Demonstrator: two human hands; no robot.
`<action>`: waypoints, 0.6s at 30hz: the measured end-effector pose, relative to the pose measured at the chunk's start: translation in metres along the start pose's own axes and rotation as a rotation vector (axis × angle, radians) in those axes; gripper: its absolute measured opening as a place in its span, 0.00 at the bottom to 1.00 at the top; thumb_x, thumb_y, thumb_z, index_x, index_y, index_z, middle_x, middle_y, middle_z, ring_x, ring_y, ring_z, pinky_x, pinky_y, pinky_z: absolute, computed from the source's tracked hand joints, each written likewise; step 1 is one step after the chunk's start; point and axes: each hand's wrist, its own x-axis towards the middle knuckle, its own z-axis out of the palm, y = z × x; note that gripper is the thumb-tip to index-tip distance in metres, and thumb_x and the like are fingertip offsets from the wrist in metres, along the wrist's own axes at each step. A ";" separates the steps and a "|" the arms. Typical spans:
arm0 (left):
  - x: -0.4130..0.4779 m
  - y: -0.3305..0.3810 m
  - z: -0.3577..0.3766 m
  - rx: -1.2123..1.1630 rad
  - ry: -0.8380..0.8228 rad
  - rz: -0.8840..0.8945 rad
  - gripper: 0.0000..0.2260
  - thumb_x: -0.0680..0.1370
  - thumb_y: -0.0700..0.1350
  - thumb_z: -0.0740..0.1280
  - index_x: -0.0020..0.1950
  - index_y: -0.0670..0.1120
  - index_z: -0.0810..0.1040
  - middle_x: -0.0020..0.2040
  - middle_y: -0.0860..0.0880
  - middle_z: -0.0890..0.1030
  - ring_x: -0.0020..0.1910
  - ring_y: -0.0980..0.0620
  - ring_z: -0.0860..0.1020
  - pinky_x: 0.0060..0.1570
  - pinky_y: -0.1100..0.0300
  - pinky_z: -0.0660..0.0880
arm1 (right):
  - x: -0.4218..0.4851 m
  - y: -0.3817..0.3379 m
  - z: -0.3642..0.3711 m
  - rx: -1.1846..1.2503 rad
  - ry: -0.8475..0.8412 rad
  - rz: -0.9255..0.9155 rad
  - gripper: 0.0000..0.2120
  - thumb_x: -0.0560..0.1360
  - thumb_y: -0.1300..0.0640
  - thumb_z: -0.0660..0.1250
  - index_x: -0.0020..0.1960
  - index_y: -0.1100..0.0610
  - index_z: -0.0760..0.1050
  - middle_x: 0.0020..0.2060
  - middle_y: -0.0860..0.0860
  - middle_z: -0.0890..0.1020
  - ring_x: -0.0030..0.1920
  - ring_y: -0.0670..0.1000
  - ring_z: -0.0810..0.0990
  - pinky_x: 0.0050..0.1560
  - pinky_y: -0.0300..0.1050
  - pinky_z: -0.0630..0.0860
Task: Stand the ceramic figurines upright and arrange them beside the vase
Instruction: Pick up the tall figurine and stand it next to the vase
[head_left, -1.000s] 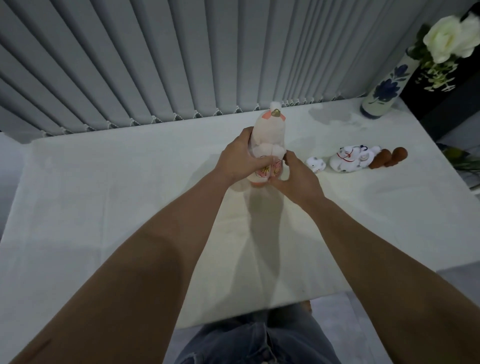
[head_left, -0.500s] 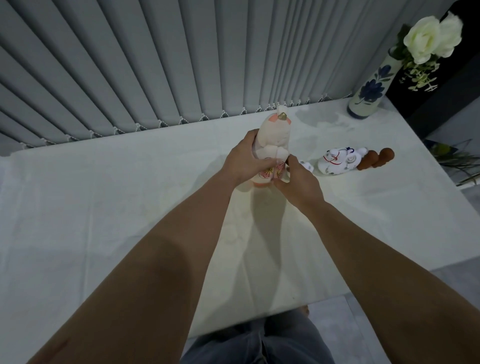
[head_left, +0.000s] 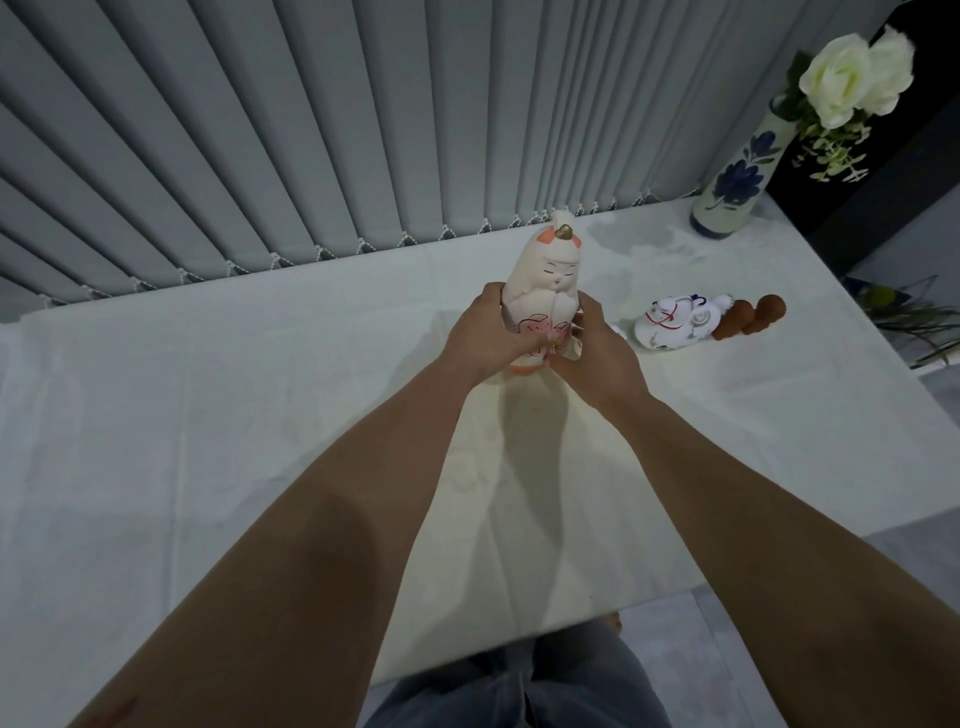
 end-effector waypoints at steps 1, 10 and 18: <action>0.000 0.001 0.000 0.000 0.004 0.001 0.33 0.65 0.54 0.78 0.65 0.47 0.70 0.60 0.50 0.79 0.56 0.50 0.78 0.58 0.50 0.78 | 0.001 0.000 0.000 0.005 -0.003 -0.002 0.35 0.72 0.50 0.72 0.73 0.50 0.59 0.62 0.48 0.79 0.60 0.54 0.79 0.55 0.54 0.78; -0.004 0.000 -0.007 -0.050 0.020 0.014 0.29 0.68 0.50 0.77 0.66 0.48 0.71 0.60 0.51 0.79 0.55 0.51 0.78 0.59 0.50 0.77 | 0.004 -0.002 0.003 0.045 0.000 -0.040 0.32 0.71 0.53 0.73 0.70 0.53 0.62 0.58 0.49 0.79 0.55 0.51 0.79 0.49 0.46 0.76; 0.001 0.009 -0.007 -0.034 0.111 -0.024 0.28 0.70 0.50 0.76 0.67 0.48 0.71 0.61 0.51 0.79 0.56 0.50 0.79 0.58 0.52 0.77 | 0.028 -0.009 -0.006 0.001 -0.029 -0.124 0.29 0.72 0.51 0.73 0.67 0.56 0.65 0.56 0.52 0.81 0.54 0.55 0.81 0.48 0.49 0.77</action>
